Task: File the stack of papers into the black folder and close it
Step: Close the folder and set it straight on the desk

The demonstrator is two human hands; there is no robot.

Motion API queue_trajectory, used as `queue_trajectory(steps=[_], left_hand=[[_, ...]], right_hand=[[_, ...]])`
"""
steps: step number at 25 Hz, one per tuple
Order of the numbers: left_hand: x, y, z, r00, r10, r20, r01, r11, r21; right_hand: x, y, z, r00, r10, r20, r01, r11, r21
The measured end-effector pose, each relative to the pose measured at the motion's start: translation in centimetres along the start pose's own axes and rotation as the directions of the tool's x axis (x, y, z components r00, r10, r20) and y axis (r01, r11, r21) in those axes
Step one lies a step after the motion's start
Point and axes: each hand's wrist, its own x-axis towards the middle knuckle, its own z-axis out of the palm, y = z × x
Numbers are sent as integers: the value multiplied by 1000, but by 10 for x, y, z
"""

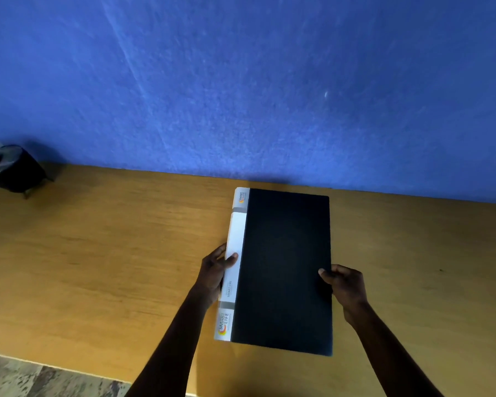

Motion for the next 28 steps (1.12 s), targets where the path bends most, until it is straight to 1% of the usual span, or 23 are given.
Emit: queue_trajectory(steps=[2,4,6,8,11,14,16,19,23,25,28], left_hand=[[0,5,-15,999,24,-32,-23,999,31],[-3,12,-34,994,81,-80,-77,996,52],[-3,19,-53,974,156,-164,-140,984,108],[-1,26,-73,943,211,-257,-169,970,175],[10,38,-104,891,260,-372,-169,950,261],[26,52,-138,844,285,-456,-144,937,318],[37,63,-160,813,335,-476,-145,909,392],[54,77,-187,781,433,-449,-135,820,556],[72,88,-216,749,505,-429,-132,748,650],[79,90,-224,739,528,-418,-118,713,691],[86,94,-229,725,543,-424,-98,691,716]], right_hand=[[-5,-2,17,1000,15,9,-15,1000,-23],[-8,-4,40,1000,24,16,-23,999,-47],[-9,-9,66,1000,21,18,-19,997,-78],[-10,-16,95,1000,7,17,-4,993,-120],[-11,-29,136,1000,-5,22,9,986,-169],[-12,-41,178,998,-57,5,56,965,-255],[-14,-47,204,998,-56,2,55,963,-265],[-12,-54,240,999,-37,28,44,947,-317],[-8,-62,277,997,-44,62,64,923,-380],[-4,-65,290,998,-25,64,49,916,-397],[4,-65,305,997,-29,72,59,884,-464]])
